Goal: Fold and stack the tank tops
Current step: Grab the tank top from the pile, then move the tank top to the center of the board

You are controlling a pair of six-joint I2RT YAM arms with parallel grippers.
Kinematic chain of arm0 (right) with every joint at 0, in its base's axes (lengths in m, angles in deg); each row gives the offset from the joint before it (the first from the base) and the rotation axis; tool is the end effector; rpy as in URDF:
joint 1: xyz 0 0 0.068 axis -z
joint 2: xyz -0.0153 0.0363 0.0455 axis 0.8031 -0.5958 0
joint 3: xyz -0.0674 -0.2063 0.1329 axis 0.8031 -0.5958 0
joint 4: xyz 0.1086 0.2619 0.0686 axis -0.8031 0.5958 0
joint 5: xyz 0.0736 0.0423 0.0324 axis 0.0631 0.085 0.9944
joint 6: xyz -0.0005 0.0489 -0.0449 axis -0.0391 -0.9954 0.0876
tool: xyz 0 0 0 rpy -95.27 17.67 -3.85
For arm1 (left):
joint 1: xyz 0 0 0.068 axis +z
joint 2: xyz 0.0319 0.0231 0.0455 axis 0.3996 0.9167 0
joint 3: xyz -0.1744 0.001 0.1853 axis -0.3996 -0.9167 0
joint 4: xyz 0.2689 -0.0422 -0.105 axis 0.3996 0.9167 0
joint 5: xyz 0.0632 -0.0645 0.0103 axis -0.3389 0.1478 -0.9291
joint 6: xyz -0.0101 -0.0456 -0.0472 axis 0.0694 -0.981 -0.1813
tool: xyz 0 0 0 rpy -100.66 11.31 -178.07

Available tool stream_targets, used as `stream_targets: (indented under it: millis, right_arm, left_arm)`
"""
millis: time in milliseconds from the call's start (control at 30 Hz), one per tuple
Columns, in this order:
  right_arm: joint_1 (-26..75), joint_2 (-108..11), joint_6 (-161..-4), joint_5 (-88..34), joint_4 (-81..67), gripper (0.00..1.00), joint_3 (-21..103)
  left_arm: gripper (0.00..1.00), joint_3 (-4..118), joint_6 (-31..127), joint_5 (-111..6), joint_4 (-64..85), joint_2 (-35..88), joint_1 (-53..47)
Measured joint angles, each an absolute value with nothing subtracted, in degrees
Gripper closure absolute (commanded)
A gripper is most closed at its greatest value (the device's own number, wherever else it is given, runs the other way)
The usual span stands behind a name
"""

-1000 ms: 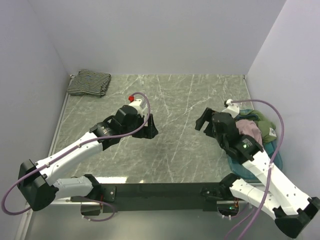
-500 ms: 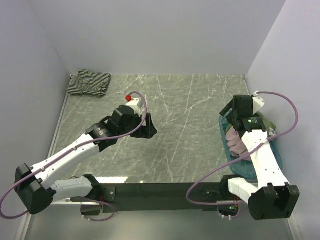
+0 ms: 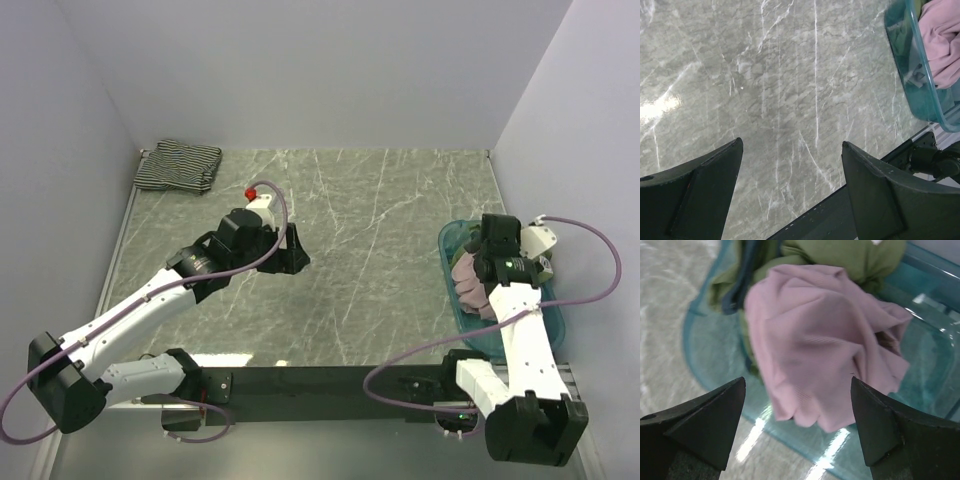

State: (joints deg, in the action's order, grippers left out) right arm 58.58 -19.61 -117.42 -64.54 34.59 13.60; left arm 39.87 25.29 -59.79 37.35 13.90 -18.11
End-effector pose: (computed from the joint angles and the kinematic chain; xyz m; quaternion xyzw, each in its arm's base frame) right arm 0.2300 -0.0474 0.2603 0.4456 0.7844 -0.1194 0.4146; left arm 0.2219 -0.1985 0.2837 0.0617 0.8770 -0.2976 0.3722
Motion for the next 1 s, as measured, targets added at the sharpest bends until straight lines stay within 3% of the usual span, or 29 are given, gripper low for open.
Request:
stream_targets:
  millis: [133, 233, 267, 333, 367, 400, 667, 1000]
  right_arm:
    - [61.46, -21.59, -117.4, -64.32, 33.46, 0.16, 10.89]
    - [62.42, -23.69, -117.58, -63.64, 33.08, 0.32, 9.82]
    - [62.49, -24.52, -117.71, -63.45, 32.69, 0.46, 9.82]
    - [62.49, -25.33, -117.77, -63.03, 31.95, 0.64, 9.82]
    - [62.49, -25.33, -117.66, -62.97, 31.73, 0.89, 9.82]
    - [62.49, -25.11, -117.36, -62.99, 31.6, 1.0, 9.82]
    - [62.62, -21.4, -116.64, -61.96, 34.85, 1.0, 17.29]
    - [62.34, -23.04, -112.42, -50.97, 38.66, 1.0, 51.91]
  left_arm:
    - [0.14, 38.64, 25.29, -58.55, 37.17, 13.9, -16.87]
    - [0.14, 38.49, 25.31, -57.72, 37.3, 13.92, -16.26]
    - [0.14, 38.49, 25.33, -57.43, 37.28, 13.92, -16.1]
    - [0.14, 38.49, 25.37, -57.19, 37.3, 13.92, -15.82]
    - [0.14, 38.49, 25.51, -57.13, 37.3, 13.92, -15.69]
    - [0.14, 38.49, 25.55, -56.97, 37.3, 13.92, -15.49]
    - [0.14, 38.49, 25.7, -56.34, 37.32, 13.92, -14.46]
    - [0.15, 38.97, 25.75, -55.92, 37.89, 13.51, -11.71]
